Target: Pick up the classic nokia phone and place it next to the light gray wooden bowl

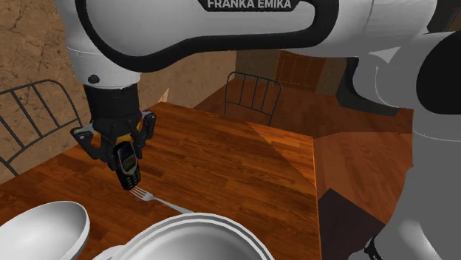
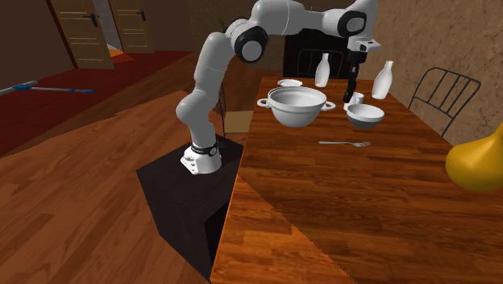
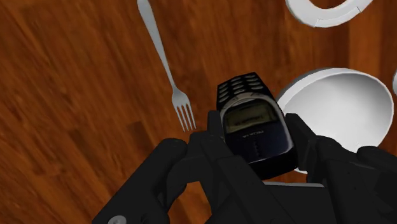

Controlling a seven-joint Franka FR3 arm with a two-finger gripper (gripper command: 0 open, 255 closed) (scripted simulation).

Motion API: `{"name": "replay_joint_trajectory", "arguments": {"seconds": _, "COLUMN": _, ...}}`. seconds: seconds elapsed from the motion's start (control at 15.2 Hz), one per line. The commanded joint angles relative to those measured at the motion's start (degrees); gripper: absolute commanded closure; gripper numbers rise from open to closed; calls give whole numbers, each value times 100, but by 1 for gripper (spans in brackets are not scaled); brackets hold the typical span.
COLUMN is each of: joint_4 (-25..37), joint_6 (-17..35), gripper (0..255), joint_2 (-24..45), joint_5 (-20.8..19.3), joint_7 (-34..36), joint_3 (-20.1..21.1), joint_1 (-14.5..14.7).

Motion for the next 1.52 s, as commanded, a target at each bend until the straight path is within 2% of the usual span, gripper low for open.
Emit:
{"name": "replay_joint_trajectory", "arguments": {"seconds": 0.0, "joint_4": 974, "joint_6": -371, "gripper": 255, "joint_2": 642, "joint_5": -288, "joint_7": 130, "joint_3": -68, "joint_1": 400}}
{"name": "replay_joint_trajectory", "arguments": {"seconds": 0.13, "joint_4": 2315, "joint_6": -903, "gripper": 255, "joint_2": 1434, "joint_5": -572, "joint_7": 172, "joint_3": -193, "joint_1": 951}}
{"name": "replay_joint_trajectory", "arguments": {"seconds": 0.2, "joint_4": 3458, "joint_6": -1370, "gripper": 255, "joint_2": 2053, "joint_5": -745, "joint_7": 110, "joint_3": -316, "joint_1": 1381}}
{"name": "replay_joint_trajectory", "arguments": {"seconds": 0.4, "joint_4": 2704, "joint_6": -921, "gripper": 255, "joint_2": 1787, "joint_5": -659, "joint_7": 185, "joint_3": -277, "joint_1": 1161}}
{"name": "replay_joint_trajectory", "arguments": {"seconds": 0.66, "joint_4": 2042, "joint_6": -473, "gripper": 255, "joint_2": 1608, "joint_5": -616, "joint_7": 249, "joint_3": -236, "joint_1": 973}}
{"name": "replay_joint_trajectory", "arguments": {"seconds": 1.45, "joint_4": 819, "joint_6": 554, "gripper": 255, "joint_2": 1470, "joint_5": -613, "joint_7": 376, "joint_3": -222, "joint_1": 689}}
